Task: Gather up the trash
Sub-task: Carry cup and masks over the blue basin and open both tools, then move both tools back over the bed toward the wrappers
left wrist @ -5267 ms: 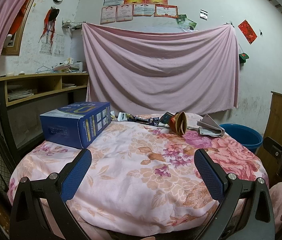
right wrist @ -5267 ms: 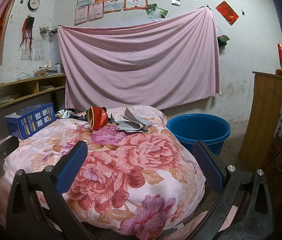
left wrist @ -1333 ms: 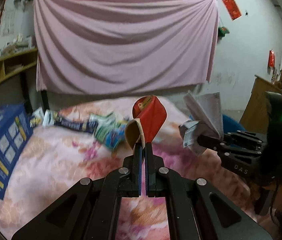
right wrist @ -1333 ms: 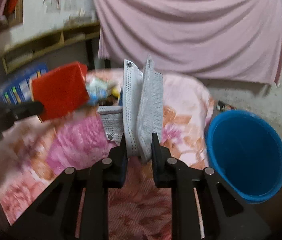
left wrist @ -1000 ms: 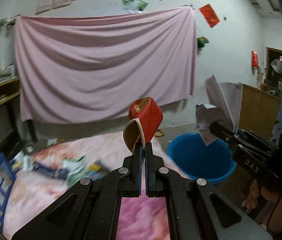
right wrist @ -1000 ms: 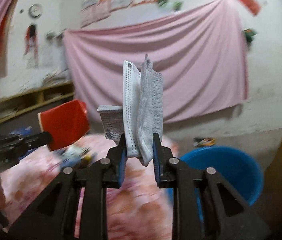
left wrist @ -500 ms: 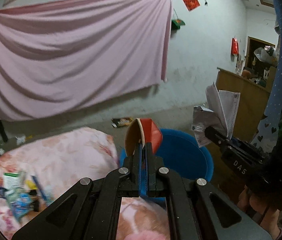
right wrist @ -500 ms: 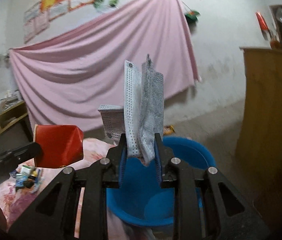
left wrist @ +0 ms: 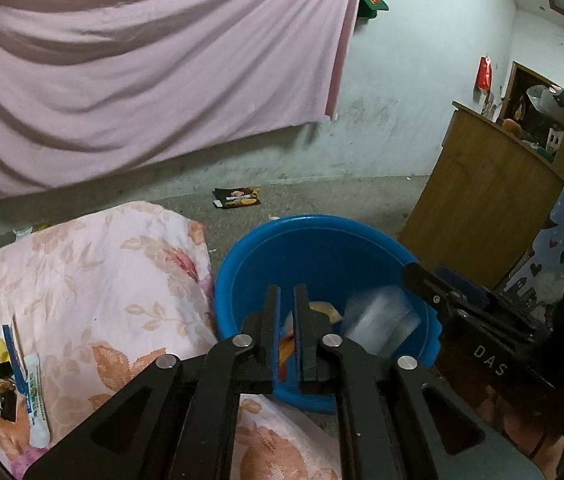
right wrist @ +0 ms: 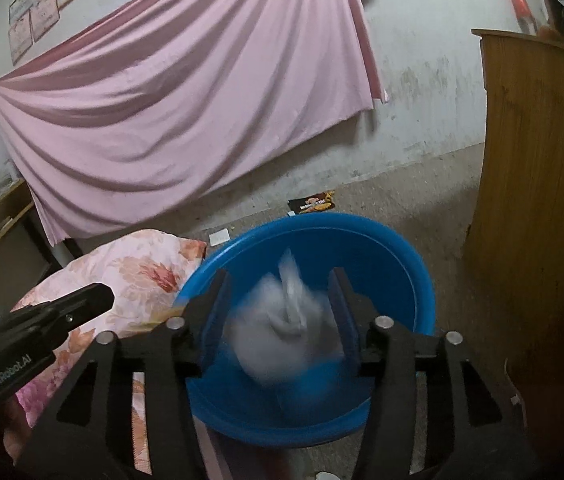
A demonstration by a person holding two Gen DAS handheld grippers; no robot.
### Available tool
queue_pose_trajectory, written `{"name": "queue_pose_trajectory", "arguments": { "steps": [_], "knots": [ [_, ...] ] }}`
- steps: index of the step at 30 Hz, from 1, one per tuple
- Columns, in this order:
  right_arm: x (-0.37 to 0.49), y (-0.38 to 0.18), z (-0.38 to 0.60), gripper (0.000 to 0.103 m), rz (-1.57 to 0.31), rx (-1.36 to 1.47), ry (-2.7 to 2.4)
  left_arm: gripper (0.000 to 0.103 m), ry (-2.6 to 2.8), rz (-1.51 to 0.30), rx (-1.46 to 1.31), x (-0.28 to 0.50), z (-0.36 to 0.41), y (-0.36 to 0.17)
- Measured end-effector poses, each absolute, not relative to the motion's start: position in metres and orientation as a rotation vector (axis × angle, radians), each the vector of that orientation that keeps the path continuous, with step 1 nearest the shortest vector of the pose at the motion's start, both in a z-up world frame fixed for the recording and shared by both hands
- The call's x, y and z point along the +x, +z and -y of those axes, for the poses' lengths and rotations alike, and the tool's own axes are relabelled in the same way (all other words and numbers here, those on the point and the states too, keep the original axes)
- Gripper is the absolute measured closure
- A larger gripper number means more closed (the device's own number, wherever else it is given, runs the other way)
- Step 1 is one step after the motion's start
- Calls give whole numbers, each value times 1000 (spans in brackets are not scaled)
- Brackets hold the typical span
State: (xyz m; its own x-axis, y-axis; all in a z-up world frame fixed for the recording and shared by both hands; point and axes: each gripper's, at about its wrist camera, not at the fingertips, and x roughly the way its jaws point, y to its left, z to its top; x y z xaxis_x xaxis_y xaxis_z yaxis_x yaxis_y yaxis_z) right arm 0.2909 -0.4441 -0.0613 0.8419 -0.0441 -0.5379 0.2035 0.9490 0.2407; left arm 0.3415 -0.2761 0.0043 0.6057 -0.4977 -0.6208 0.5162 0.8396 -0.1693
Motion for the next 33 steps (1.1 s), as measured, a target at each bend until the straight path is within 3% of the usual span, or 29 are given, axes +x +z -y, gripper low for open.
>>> {"name": "queue_pose_trajectory", "arguments": {
  "steps": [11, 17, 20, 23, 33],
  "knots": [
    [283, -43, 434, 13, -456, 263, -111, 72, -502, -601, -25, 317, 233, 25],
    [266, -21, 416, 0, -314, 236, -67, 37, -397, -471, -72, 295, 190, 44],
    [257, -9, 403, 0, -239, 225, -44, 16, -327, -404, -77, 285, 168, 52],
    [250, 1, 390, 0, -171, 224, -16, 4, -261, -334, -82, 271, 145, 58],
    [232, 20, 331, 0, -30, 131, 115, 3, -111, -212, -105, 225, 72, 65]
  ]
}}
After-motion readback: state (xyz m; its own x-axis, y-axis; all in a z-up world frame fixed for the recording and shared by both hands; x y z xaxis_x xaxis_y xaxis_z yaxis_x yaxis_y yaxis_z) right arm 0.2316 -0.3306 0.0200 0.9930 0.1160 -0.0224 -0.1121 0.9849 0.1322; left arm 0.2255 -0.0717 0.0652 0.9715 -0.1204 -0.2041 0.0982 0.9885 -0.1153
